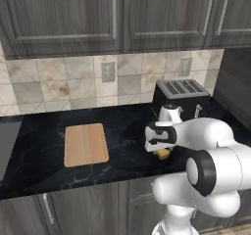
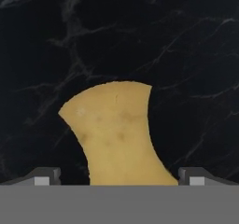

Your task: Pick up the sponge from the counter and clean the cutting board by briefly scrubbing or pressing down on the cutting board. Once finished, release the sponge.

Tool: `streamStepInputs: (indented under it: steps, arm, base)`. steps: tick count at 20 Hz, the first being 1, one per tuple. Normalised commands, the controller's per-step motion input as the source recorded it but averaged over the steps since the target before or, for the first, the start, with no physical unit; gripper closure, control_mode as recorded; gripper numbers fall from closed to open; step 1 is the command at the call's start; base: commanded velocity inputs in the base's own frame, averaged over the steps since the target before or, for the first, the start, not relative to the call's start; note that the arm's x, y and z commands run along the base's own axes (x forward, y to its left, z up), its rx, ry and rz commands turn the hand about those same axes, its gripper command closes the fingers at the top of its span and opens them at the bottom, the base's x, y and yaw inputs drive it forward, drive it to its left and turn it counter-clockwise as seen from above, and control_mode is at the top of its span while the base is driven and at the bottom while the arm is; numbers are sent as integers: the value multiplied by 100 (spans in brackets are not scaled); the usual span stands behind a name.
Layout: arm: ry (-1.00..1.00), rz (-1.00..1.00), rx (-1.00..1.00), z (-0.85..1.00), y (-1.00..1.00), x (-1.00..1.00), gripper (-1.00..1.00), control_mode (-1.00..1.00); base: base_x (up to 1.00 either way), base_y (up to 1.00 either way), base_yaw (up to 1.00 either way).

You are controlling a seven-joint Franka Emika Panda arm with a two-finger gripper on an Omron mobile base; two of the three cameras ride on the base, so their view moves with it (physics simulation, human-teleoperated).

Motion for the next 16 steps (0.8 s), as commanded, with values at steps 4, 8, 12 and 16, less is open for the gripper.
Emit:
streamStepInputs:
  steps: [4,8,12,16]
  arm:
    - [0,0,0,-4,0,0,-100,-100]
    - [0,0,0,-3,0,0,-100,-100]
    - [0,0,0,-2,0,0,-100,-100]
    - [0,0,0,-2,0,0,-100,-100]
  base:
    - [0,0,0]
    - [0,0,0]
    - [0,0,0]
    - [0,0,0]
